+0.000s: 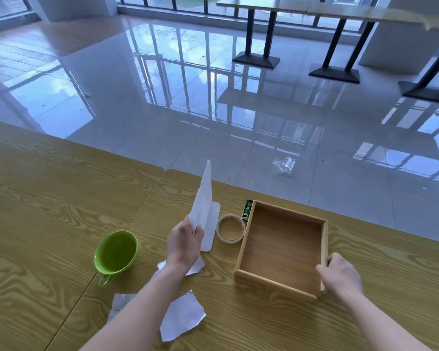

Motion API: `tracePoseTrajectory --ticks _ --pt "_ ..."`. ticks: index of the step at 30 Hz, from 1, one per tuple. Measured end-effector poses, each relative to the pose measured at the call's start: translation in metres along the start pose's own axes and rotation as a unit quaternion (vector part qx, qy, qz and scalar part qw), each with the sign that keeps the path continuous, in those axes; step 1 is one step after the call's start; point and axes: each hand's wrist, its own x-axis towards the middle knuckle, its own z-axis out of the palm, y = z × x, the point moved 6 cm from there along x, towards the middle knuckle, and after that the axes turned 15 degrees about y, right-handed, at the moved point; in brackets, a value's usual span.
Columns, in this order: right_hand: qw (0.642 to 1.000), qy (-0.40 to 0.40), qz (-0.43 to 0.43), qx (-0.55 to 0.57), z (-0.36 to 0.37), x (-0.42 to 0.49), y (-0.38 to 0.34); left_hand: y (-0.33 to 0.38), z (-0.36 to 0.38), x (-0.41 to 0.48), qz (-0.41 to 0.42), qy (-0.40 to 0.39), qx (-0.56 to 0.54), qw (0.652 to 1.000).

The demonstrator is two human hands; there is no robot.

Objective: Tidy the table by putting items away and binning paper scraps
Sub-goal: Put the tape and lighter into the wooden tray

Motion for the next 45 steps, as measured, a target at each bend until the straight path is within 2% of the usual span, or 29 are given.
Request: tracePoseTrajectory --ticks 15,31,41,43,45 --pt "1.0 -0.004 0.017 0.003 0.021 0.009 -0.08 -0.033 -0.013 0.073 0.005 -0.007 -0.013 1.0" --pt "0.997 -0.033 -0.015 0.072 0.033 0.018 -0.122 -0.065 -0.023 0.115 -0.05 -0.012 0.015 0.999" --pt "0.997 -0.035 0.045 0.061 0.037 0.015 -0.125 -0.066 -0.025 0.118 -0.013 -0.033 -0.017 0.999" --pt "0.997 -0.045 0.053 0.038 0.036 0.015 -0.126 -0.065 -0.027 0.117 0.008 -0.037 -0.024 0.999" --pt "0.999 -0.014 0.049 0.0 0.027 0.016 -0.129 -0.063 -0.03 0.116 0.033 -0.035 -0.036 0.998"
